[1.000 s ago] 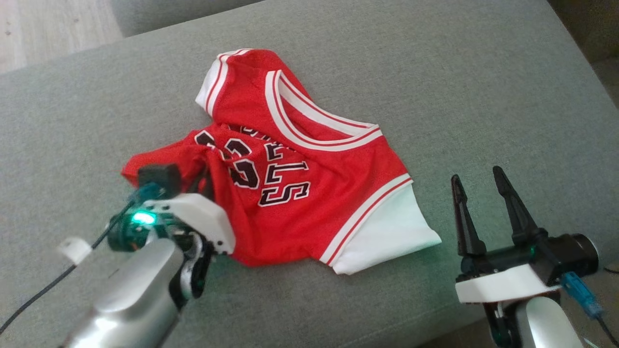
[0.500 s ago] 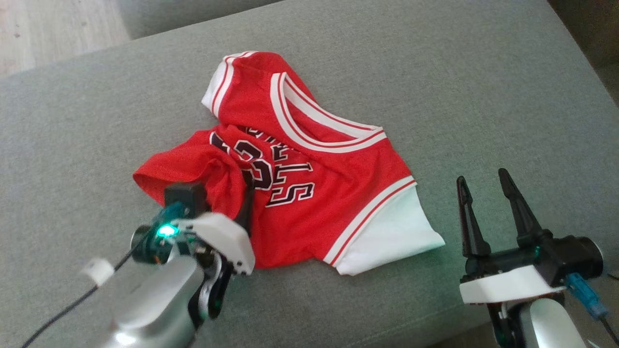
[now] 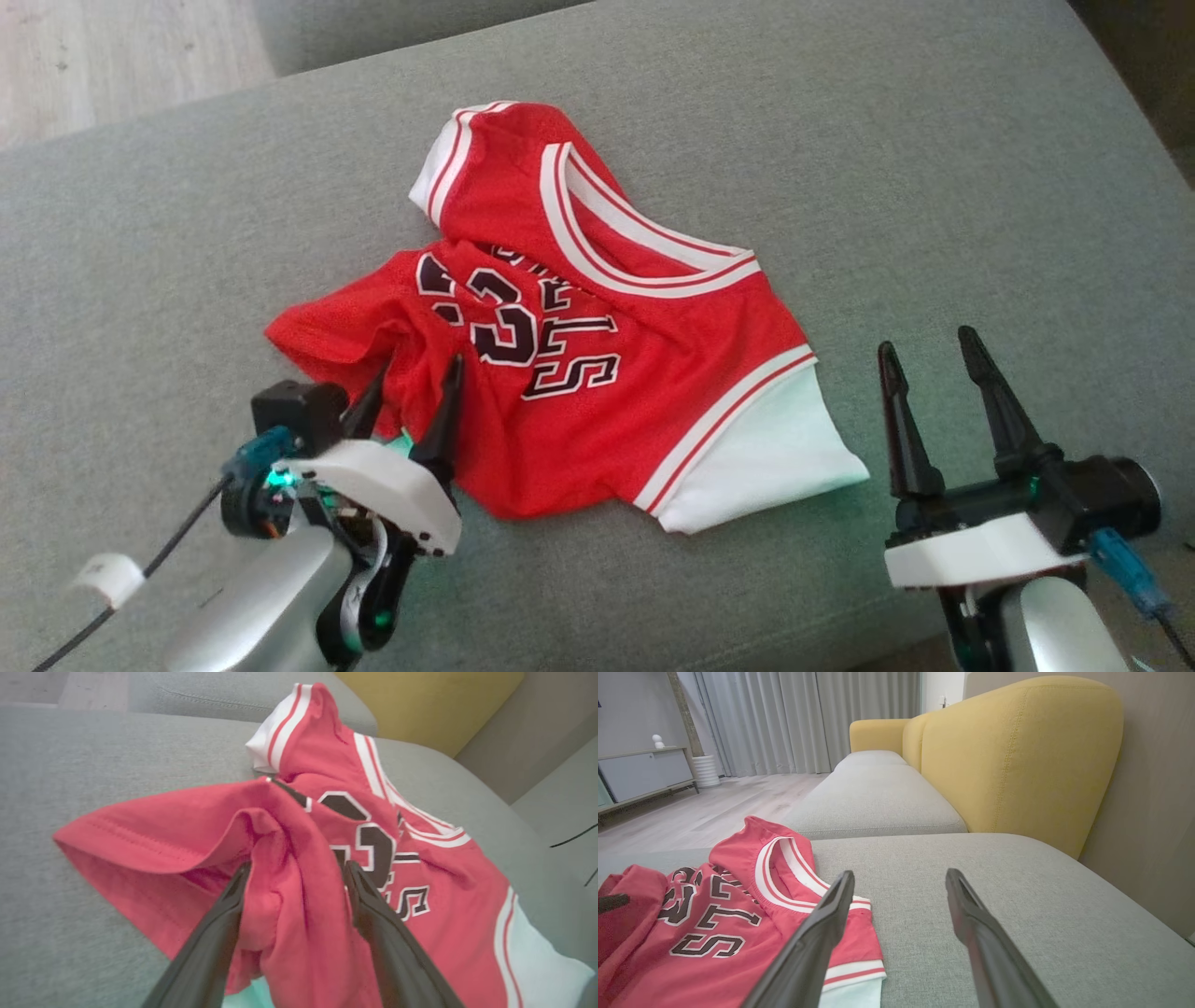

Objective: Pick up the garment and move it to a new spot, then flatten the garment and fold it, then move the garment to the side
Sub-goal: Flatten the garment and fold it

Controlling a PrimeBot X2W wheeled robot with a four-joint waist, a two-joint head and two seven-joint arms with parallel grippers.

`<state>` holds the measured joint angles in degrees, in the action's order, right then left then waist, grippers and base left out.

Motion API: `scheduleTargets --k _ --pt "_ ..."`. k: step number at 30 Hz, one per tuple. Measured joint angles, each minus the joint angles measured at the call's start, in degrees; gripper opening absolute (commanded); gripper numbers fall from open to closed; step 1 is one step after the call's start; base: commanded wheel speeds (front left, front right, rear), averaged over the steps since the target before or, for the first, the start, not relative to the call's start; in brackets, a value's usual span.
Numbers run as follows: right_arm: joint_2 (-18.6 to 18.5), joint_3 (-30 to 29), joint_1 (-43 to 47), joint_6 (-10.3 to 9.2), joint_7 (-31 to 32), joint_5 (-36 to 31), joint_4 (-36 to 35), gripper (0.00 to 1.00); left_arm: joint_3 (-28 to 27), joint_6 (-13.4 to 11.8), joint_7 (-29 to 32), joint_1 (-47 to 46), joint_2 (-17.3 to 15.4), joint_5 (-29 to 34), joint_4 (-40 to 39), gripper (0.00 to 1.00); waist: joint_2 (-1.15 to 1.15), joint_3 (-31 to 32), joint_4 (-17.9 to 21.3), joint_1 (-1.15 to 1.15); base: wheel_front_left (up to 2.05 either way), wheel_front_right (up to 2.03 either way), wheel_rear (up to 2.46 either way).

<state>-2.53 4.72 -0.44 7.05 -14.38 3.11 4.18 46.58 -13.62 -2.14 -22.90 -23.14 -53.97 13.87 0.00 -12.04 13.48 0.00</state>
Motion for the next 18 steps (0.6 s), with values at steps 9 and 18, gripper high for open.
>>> scheduleTargets --k 9,18 --pt "0.0 -0.2 0.1 0.00 0.0 -0.1 0.0 1.00 -2.6 2.0 0.0 5.3 -3.3 -4.9 -6.8 1.00 0.00 0.2 1.0 0.00 0.00 0.00 0.00" --pt "0.0 -0.7 1.1 0.01 0.0 -0.2 0.0 1.00 -4.3 3.1 -0.5 8.4 -3.9 -8.6 -9.8 1.00 0.00 0.7 0.8 0.00 0.00 0.00 0.00"
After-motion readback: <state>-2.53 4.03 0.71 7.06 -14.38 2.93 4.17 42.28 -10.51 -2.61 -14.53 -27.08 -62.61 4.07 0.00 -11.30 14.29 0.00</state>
